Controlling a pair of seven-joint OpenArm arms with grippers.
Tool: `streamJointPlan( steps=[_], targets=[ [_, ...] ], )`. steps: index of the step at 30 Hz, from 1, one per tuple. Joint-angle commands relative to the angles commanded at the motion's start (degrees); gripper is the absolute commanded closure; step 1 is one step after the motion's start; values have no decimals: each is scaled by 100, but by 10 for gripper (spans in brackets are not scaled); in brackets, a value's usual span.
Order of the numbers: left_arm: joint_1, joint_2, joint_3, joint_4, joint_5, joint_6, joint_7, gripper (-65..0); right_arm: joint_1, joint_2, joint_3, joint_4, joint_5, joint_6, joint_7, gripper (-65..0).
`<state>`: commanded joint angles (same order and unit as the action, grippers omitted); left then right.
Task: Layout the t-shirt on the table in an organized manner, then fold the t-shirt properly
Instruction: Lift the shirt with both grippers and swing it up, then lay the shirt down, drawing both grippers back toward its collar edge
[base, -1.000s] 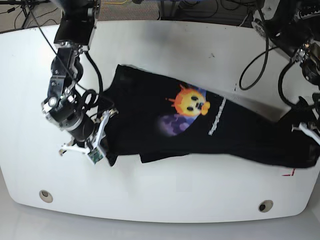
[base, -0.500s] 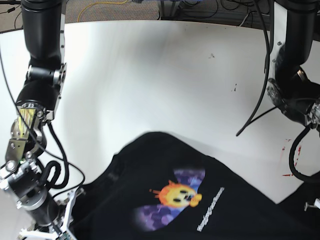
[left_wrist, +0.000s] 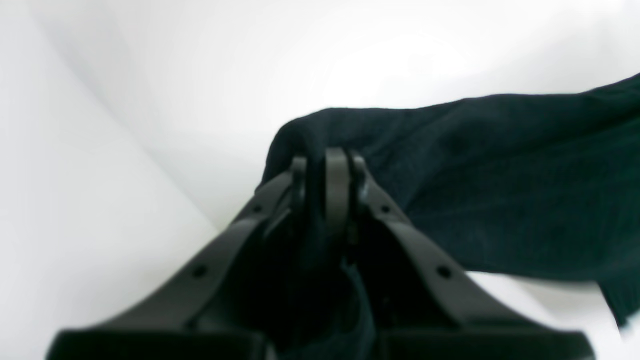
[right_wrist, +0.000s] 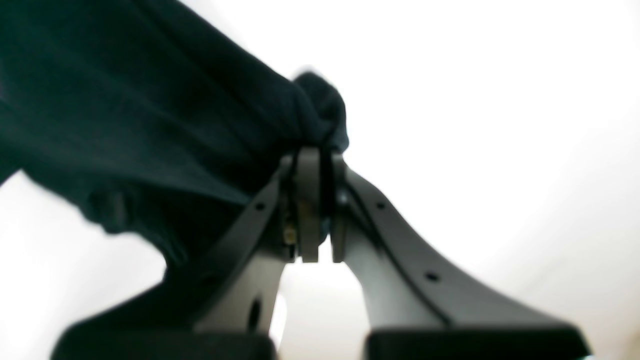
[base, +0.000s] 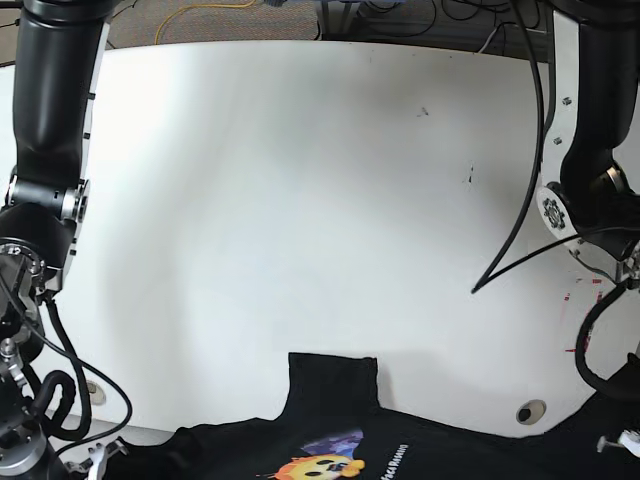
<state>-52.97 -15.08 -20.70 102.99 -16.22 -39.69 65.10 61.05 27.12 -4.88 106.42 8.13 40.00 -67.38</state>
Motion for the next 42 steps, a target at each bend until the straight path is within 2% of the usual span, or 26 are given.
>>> streamJointPlan(
  steps=[4, 12, 20, 23, 24, 27, 30, 37, 42],
  targets=[
    [774, 0, -9, 79, -352, -31, -70, 0, -730, 0, 396, 484, 0, 0, -26, -2],
    [2391, 0, 9, 237, -642, -31, -413, 0, -2462, -70, 1090, 993, 18, 0, -26, -2],
    [4062, 0, 0, 211, -985, -31, -501, 0, -4273, -686, 2110, 1002, 26, 0, 53, 0],
    [4651, 0, 9, 193, -967, -31, -738, 0, -4818, -853, 2365, 1002, 26, 0, 237, 0],
    [4949, 0, 9, 193, -958, -31, -958, 0, -5152, -949, 2497, 993, 26, 0, 378, 0],
    [5556, -9, 18, 193, -958, -31, -1336, 0, -5705, -1116, 2655, 985, 18, 0, 659, 0],
    [5934, -26, 9, 158, -949, -31, -1512, 0, -6084, -1213, 2734, 976, 18, 0, 818, 0],
    [6549, -202, 0, -105, -985, -31, -1767, 0, -6796, -1371, 2743, 967, 9, 0, 1178, 0],
    [6681, -211, -9, -360, -967, -31, -1873, 0, -7051, -1371, 2752, 958, 0, 0, 1248, 0]
  ],
)
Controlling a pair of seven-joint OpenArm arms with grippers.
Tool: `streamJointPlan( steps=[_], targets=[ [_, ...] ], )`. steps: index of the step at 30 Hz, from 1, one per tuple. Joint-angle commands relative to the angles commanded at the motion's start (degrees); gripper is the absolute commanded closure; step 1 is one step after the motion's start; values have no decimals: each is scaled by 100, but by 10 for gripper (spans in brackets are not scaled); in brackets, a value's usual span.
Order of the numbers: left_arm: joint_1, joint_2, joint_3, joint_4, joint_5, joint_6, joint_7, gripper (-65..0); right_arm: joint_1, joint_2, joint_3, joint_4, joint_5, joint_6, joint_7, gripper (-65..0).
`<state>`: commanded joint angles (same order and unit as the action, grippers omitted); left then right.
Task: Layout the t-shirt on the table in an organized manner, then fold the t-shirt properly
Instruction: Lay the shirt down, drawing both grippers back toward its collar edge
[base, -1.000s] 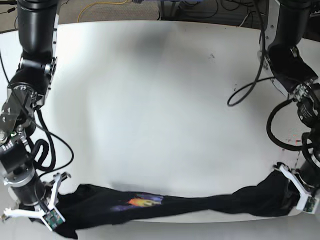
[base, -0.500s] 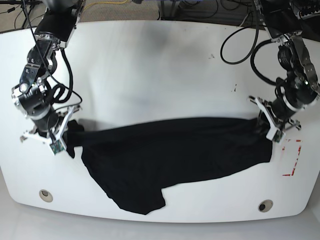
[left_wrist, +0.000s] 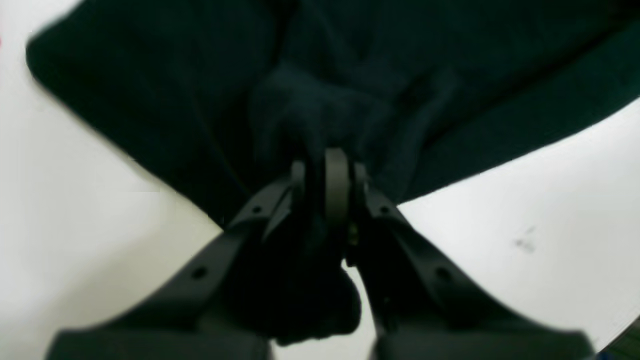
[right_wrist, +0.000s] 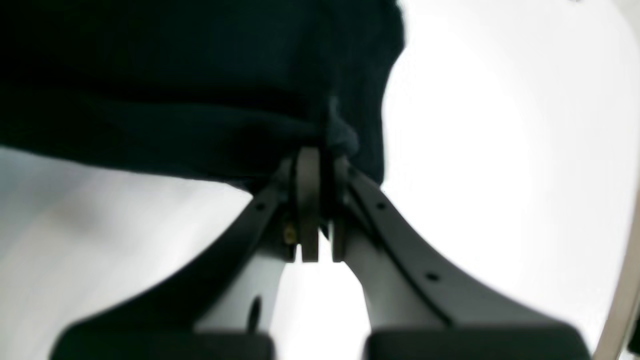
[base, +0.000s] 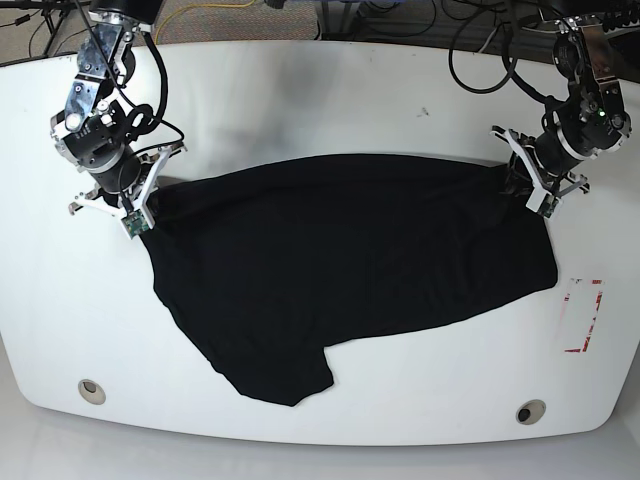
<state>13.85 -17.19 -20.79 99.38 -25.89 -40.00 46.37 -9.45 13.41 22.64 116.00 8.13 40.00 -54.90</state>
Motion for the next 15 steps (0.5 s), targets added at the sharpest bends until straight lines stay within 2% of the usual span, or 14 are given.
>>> streamJointPlan(
  steps=[5, 15],
  targets=[
    [176, -185, -88, -211, -18, 0, -18, 0, -167, 0, 0, 0, 0, 0, 9, 0],
    [229, -193, -703, -703, 9, 0, -18, 0, -132, 44, 9, -229, -18, 0, 9, 0]
  ],
)
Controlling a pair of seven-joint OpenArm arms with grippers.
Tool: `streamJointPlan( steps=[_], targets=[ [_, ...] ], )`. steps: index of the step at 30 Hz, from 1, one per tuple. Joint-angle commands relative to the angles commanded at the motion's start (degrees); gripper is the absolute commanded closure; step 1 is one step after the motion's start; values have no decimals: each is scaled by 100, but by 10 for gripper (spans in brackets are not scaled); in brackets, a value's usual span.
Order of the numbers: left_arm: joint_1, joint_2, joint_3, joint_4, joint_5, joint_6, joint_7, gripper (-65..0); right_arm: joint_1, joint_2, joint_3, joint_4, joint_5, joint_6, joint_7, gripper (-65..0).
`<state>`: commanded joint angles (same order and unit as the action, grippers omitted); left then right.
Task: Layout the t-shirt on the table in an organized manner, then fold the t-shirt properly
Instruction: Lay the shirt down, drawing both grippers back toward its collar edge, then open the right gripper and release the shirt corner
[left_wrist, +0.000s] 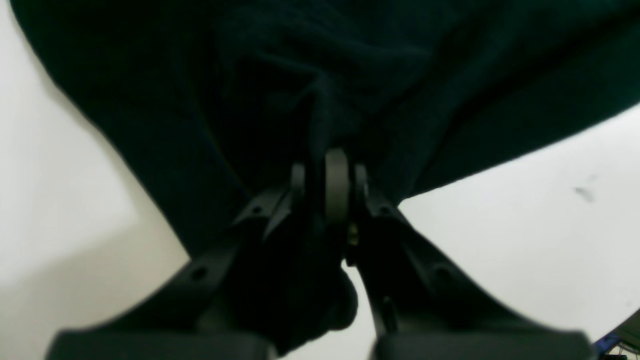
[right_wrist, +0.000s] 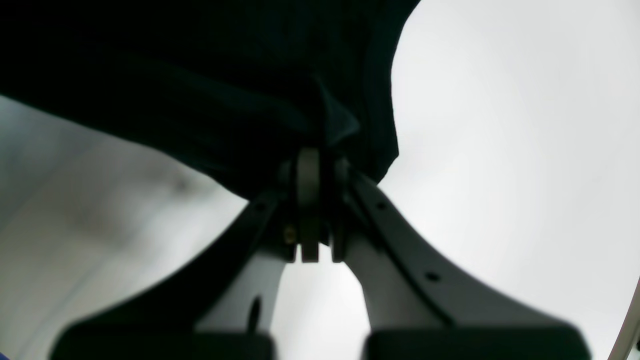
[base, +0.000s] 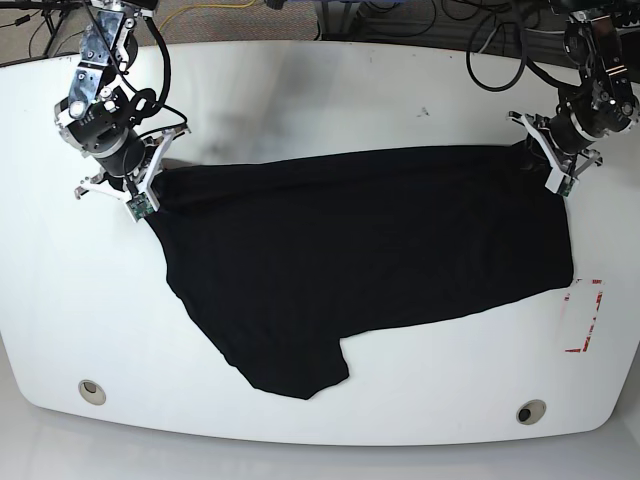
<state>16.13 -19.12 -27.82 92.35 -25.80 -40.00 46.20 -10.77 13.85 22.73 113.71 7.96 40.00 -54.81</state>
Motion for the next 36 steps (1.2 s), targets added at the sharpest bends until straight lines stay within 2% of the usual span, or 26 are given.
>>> streamJointPlan(
  steps=[5, 13, 17, 30, 33, 36],
  targets=[
    [-9, 0, -343, -211, -26, 0, 0, 0, 105, -26, 237, -132, 26, 0, 0, 0],
    [-9, 0, -352, -220, -9, 0, 18, 0, 141, -62, 229, -141, 35, 0, 0, 0],
    [-9, 0, -343, -220, 0, 0, 18, 0, 264, -299, 220, -316, 18, 0, 0, 0],
    [53, 0, -343, -220, 0, 0, 44, 0, 747, -316, 220, -976, 18, 0, 9, -2],
    [97, -9, -360, -220, -26, 0, 44, -64, 844, -290, 220, -1143, 18, 0, 9, -2],
    [105, 0, -396, -193, -26, 0, 44, -154, 941, -281, 220, -1248, 9, 0, 9, -21]
  ],
)
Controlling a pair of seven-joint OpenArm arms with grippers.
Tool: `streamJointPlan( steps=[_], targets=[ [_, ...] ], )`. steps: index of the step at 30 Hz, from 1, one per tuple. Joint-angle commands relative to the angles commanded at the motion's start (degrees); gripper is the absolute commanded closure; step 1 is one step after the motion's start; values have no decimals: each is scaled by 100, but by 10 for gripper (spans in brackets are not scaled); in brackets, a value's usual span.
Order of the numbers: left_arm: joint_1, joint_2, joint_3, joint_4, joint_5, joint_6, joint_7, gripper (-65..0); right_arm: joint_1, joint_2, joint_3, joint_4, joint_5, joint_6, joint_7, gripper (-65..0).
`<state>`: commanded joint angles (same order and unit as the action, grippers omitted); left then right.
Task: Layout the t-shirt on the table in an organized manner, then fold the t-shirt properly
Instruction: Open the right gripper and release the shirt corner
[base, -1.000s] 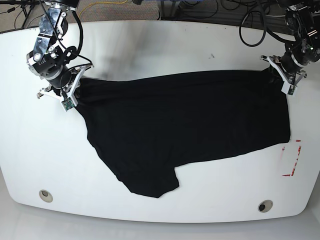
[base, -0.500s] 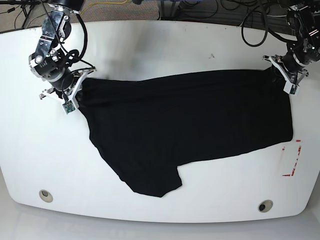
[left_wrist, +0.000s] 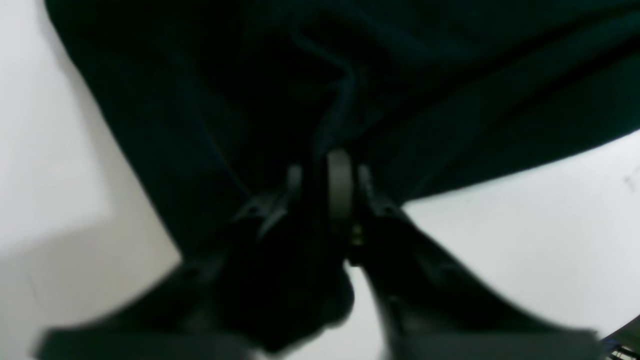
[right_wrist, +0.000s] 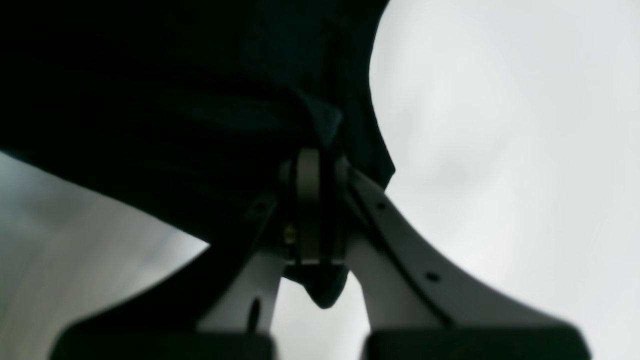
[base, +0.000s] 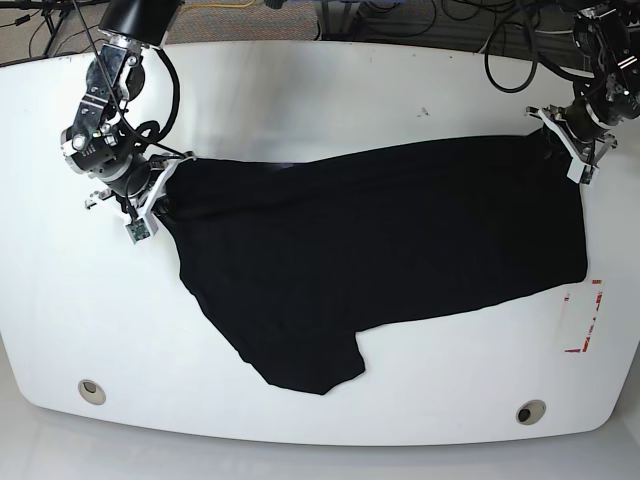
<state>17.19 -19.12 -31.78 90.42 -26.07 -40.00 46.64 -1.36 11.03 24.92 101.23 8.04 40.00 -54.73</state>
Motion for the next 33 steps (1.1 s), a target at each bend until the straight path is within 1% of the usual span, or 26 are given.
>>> streamJointPlan(
  steps=[1, 3, 5, 7, 8, 10, 12, 13, 17, 18, 23, 27, 30, 33],
  targets=[
    [0, 18, -97, 9, 0, 0, 0, -194, 26, 0, 9, -44, 0, 0, 0, -54],
    [0, 35, -237, 9, 0, 0, 0, -235, 70, 0, 9, -97, 0, 0, 0, -122],
    [0, 53, -369, 9, -9, 0, 0, -269, 141, 0, 9, -123, 0, 0, 0, -216],
    [-9, 114, -466, 9, -9, 0, 0, -290, 193, -18, 9, -149, 0, 0, 9, -309],
    [-9, 123, -519, 18, -9, 0, 0, -297, 220, -18, 9, -176, 0, 0, 9, -339],
    [-9, 141, -642, 18, -9, 0, 0, -306, 325, -9, 0, -211, 0, 0, 9, -396],
    [-18, 149, -712, 18, -9, 0, 0, -306, 378, -9, 0, -220, 0, 0, 9, -426],
    [-18, 149, -774, 18, -18, 0, 0, -306, 404, 0, 0, -193, 0, 0, 9, -457],
    [-26, 114, -897, 97, -185, 0, 0, -306, 404, 44, 0, 18, 0, 0, 0, -498],
    [-26, 114, -958, 167, -343, 0, 0, -306, 396, 88, 0, 158, 0, 0, -18, -507],
    [-9, 114, -1327, 448, -976, 0, 9, -306, 387, 105, 0, 492, 0, 0, -44, -510],
    [-26, 114, -1600, 633, -1319, 0, 79, -303, 501, 88, -9, 501, 0, 0, -44, -510],
    [-105, 114, -1785, 774, -1442, 0, 246, -301, 633, 70, 0, 413, 0, 0, -53, -510],
    [-308, 149, -1925, 905, -1424, 0, 387, -301, 633, 62, 18, 431, 9, 0, -141, -510]
  ],
)
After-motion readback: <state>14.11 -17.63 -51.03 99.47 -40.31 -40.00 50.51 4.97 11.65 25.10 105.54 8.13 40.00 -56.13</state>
